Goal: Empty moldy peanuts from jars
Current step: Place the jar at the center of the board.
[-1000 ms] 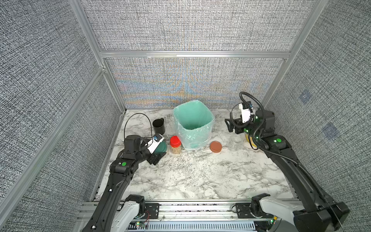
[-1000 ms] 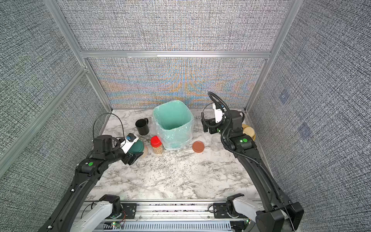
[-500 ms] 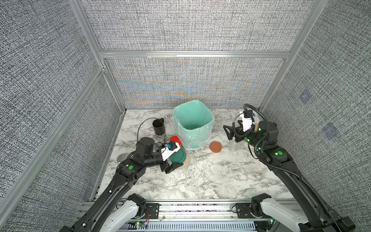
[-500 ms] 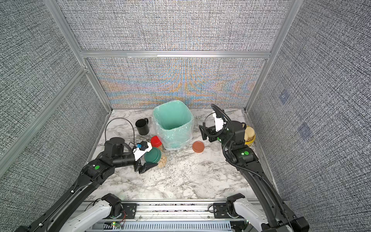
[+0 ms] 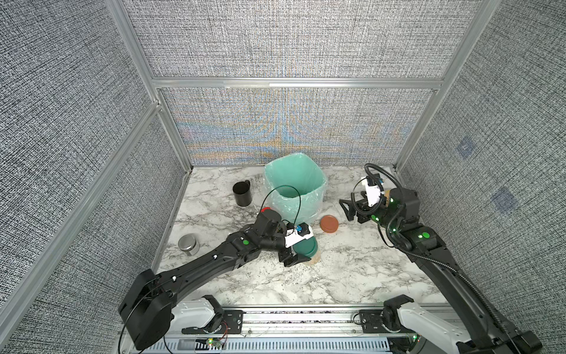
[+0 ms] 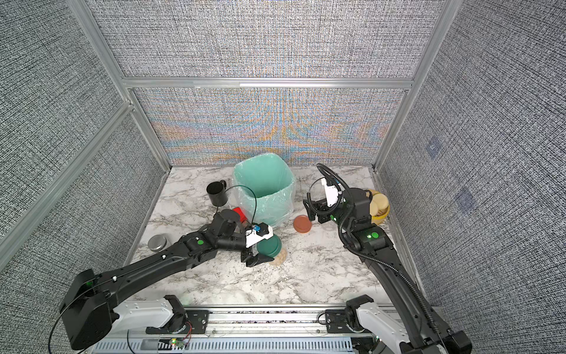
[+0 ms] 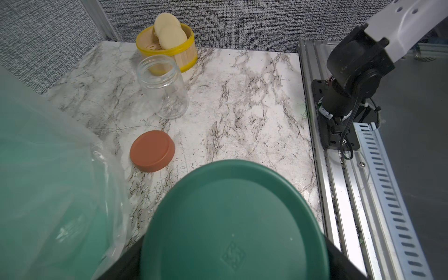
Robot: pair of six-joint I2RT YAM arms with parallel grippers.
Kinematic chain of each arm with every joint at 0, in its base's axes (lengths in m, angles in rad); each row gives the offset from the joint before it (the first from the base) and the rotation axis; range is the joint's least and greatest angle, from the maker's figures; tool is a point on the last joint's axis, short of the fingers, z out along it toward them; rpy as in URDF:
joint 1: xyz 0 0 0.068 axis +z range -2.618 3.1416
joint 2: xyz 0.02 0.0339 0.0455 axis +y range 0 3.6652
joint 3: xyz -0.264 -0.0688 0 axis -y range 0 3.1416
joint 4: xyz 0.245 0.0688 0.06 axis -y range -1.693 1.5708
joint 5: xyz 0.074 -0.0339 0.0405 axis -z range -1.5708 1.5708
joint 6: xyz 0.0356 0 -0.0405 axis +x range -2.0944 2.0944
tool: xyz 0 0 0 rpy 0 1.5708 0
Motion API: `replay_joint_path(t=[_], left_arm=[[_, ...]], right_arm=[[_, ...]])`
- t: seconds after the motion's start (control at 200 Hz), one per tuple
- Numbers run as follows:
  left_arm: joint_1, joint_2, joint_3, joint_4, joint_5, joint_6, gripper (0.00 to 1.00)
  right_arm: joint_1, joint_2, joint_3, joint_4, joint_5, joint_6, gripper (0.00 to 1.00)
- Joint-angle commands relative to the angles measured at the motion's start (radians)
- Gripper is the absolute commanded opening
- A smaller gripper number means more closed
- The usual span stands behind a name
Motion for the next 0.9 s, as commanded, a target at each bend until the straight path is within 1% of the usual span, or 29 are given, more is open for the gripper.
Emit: replay_joint_path(t=[0.0,0.235,0.355,0.5,0.551,0.691,0.896], left_arm=[[-0.014,0.049,-0.003,0.207,0.0,-0.04,0.07],[-0.038,0.224,0.002,0.39,0.006,-0.091,0.12],[-0.04,0.305,0.014,0.435,0.014,-0.095,0.14],[-0.042,0.358,0.027,0.448,0.026,-0.08,0.18],[-0.042,0.368,0.041,0.426,0.032,-0.063,0.19],[-0.043,0.369,0.094,0.292,0.035,-0.001,0.21],[-0.045,0.342,0.212,-0.01,0.009,0.139,0.25]], right_arm=[[0.002,0.013,-0.003,-0.003,0.0,-0.009,0.98],[0.003,0.023,-0.023,-0.019,-0.024,0.015,0.98],[0.003,0.022,-0.03,-0.038,-0.043,0.02,0.98],[0.013,0.022,-0.028,-0.08,-0.046,0.024,0.98],[0.016,0.02,-0.033,-0.089,-0.047,0.029,0.98],[0.028,0.021,-0.046,-0.111,-0.039,0.035,0.98],[0.029,0.026,-0.049,-0.126,-0.016,0.042,0.98]])
